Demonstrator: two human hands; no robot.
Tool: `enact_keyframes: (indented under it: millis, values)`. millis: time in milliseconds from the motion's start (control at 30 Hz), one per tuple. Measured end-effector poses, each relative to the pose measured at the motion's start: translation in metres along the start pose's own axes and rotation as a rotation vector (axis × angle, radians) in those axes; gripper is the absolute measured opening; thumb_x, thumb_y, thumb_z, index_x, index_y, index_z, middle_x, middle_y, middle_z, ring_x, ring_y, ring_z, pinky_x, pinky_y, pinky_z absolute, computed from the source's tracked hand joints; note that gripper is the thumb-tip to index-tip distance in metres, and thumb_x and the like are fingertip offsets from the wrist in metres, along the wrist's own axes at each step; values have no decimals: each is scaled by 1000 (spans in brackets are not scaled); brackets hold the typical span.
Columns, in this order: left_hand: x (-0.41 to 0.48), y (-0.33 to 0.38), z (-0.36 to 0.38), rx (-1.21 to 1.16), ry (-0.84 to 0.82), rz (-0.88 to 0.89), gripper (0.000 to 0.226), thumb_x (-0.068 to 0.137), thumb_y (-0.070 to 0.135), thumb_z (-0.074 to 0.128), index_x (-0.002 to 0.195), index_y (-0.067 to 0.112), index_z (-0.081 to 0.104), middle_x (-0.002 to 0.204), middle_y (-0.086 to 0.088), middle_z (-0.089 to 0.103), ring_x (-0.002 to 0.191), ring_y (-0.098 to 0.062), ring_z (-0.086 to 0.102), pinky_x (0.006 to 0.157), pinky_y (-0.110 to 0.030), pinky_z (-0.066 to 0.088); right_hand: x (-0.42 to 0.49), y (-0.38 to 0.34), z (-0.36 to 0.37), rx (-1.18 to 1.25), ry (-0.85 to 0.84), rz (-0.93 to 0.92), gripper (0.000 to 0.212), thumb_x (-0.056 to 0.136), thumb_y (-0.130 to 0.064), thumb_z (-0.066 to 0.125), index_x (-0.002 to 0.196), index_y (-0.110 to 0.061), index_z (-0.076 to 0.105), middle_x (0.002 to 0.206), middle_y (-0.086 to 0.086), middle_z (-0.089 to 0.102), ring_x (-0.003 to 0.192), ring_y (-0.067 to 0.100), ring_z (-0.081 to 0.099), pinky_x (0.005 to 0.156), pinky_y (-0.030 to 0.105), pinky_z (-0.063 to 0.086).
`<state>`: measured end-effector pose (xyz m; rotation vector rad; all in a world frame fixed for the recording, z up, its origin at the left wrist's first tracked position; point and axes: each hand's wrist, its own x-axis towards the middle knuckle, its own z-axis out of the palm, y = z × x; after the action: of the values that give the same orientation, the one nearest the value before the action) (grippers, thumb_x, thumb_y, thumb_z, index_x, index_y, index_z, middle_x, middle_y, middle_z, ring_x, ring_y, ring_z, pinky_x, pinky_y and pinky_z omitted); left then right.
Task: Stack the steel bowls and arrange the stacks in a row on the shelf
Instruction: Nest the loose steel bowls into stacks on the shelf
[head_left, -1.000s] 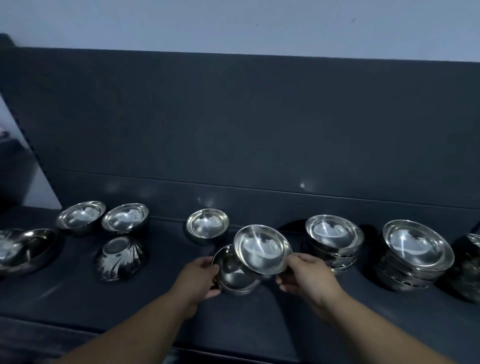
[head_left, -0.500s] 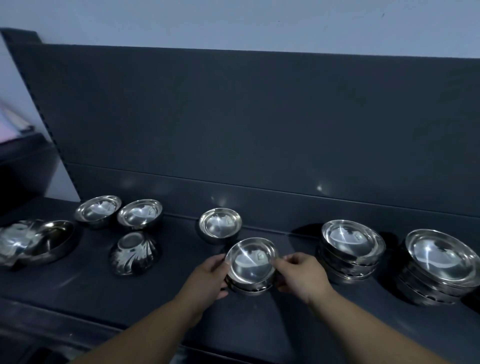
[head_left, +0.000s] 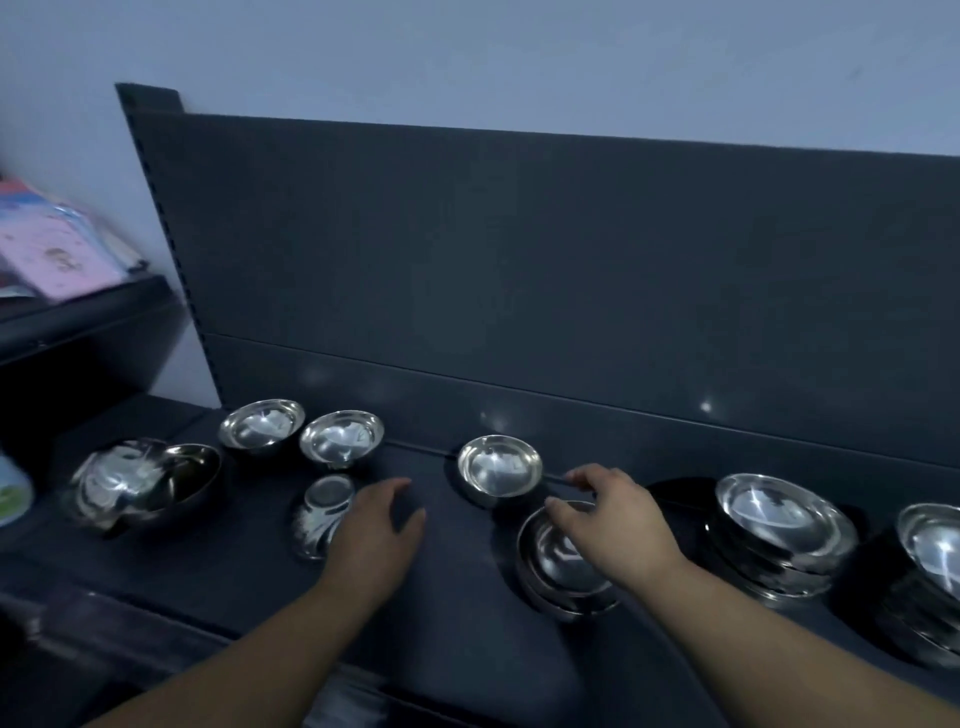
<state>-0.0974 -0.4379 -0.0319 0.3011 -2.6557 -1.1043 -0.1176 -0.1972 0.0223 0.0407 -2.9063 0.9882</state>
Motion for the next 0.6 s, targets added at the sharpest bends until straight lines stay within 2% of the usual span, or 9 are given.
enact_keyframes:
  millis: [100,167,233,333,433,500,600]
  values:
    - [16,-34,-33,20,142,-55,54,77,20,75,126,8,55,126,-13,56,119,-30,51,102,-35,38,13,-27,24,-50,-50,-48,44,83,-42,67,124,-24,61,126,0,58,116,18,58,95,24,43]
    - [24,-51,-51,42,145,-99,63,74,23,78,129,6,52,129,-16,55,121,-34,50,102,-37,37,22,-42,40,-82,-92,-44,46,85,-42,65,127,-24,59,130,1,57,118,19,57,95,24,42]
    - [31,-63,-63,25,52,-108,71,72,25,81,132,6,49,130,-8,54,124,-30,49,97,-29,35,32,-53,54,-153,-118,-42,49,87,-42,62,132,-24,55,135,1,56,121,22,57,96,26,44]
    - [38,-73,-68,-33,-148,-75,75,67,37,81,132,17,48,117,11,50,124,-19,50,88,-19,31,44,-63,73,-368,-186,-42,62,88,-45,57,144,-24,41,141,2,54,130,24,50,108,31,39]
    - [46,-86,-65,-51,-240,-92,92,67,41,81,144,18,36,140,2,44,133,-17,40,100,-19,29,48,-72,93,-509,-264,-16,71,91,-47,53,151,-22,25,132,3,61,133,23,47,119,37,22]
    - [50,-92,-63,-31,-258,-87,98,68,44,81,147,17,30,149,1,33,136,-16,34,107,-22,26,47,-76,104,-541,-263,-11,67,91,-45,53,148,-22,27,123,2,67,126,22,53,119,39,19]
    - [52,-99,-60,-55,-267,-65,97,64,45,83,145,23,34,146,5,29,129,-12,37,109,-23,29,41,-79,114,-562,-216,-48,46,92,-35,52,136,-25,45,116,-2,69,116,20,60,115,35,24]
